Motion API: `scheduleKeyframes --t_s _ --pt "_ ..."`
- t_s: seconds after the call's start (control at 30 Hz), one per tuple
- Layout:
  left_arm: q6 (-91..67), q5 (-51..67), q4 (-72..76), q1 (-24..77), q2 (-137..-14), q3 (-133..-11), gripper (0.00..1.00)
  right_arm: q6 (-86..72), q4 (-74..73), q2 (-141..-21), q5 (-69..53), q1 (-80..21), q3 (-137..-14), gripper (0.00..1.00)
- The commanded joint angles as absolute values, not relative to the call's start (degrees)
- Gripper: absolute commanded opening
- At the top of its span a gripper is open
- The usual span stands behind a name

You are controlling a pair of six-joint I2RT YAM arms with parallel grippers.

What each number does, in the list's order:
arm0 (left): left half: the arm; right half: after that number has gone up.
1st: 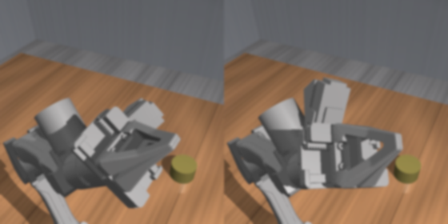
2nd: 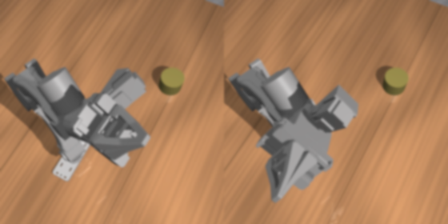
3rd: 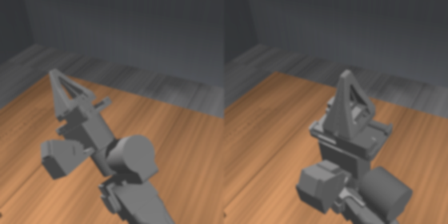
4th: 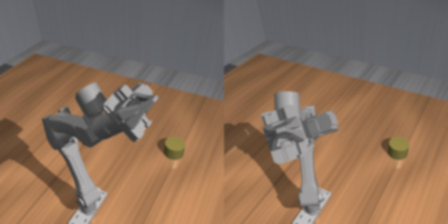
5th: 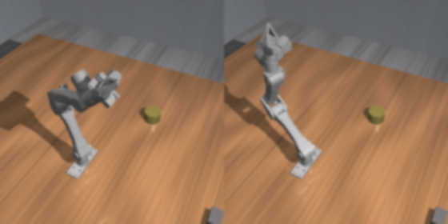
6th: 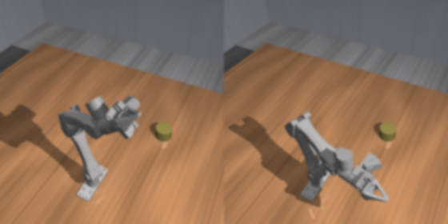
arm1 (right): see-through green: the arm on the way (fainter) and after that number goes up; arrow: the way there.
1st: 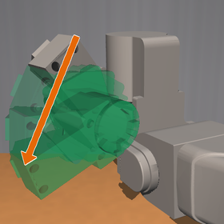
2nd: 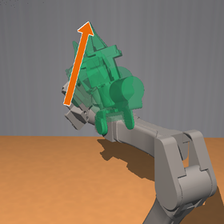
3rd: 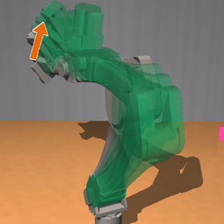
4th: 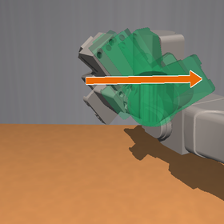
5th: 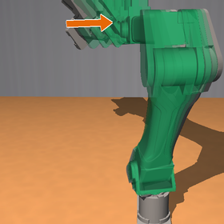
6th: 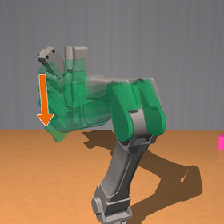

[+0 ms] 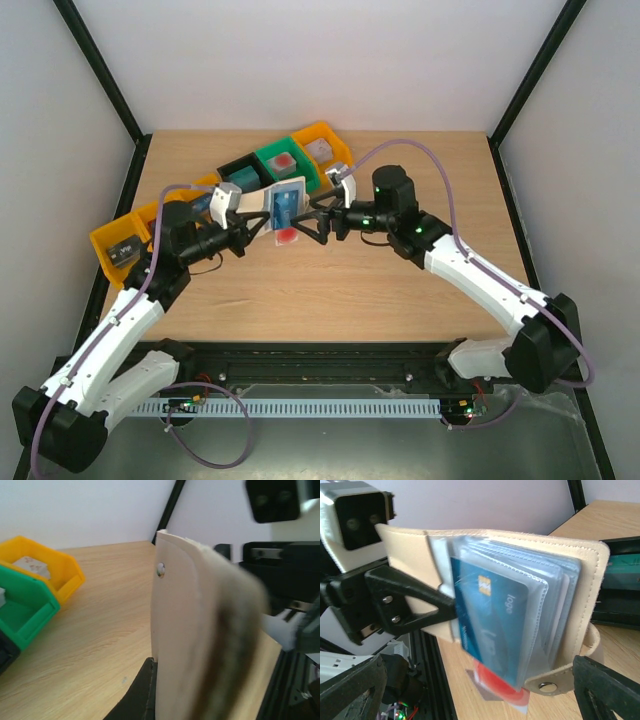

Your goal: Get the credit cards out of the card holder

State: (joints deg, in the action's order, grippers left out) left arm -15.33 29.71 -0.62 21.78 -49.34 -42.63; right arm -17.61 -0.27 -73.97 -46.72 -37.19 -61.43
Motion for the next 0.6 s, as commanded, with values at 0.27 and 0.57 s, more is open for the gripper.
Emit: scheduleKeyframes --t_s 0.27,0.57 --pt "-21.55 35.5 5.17 21.05 -49.38 -40.09 0.02 -17.48 3.45 -78.18 -43.97 -37.27 -62.42 0.99" --pt "-26.88 41.66 13.23 18.83 -51.09 -38.55 0.02 -14.86 -2.07 -76.87 -40.04 -36.94 -62.06 0.99"
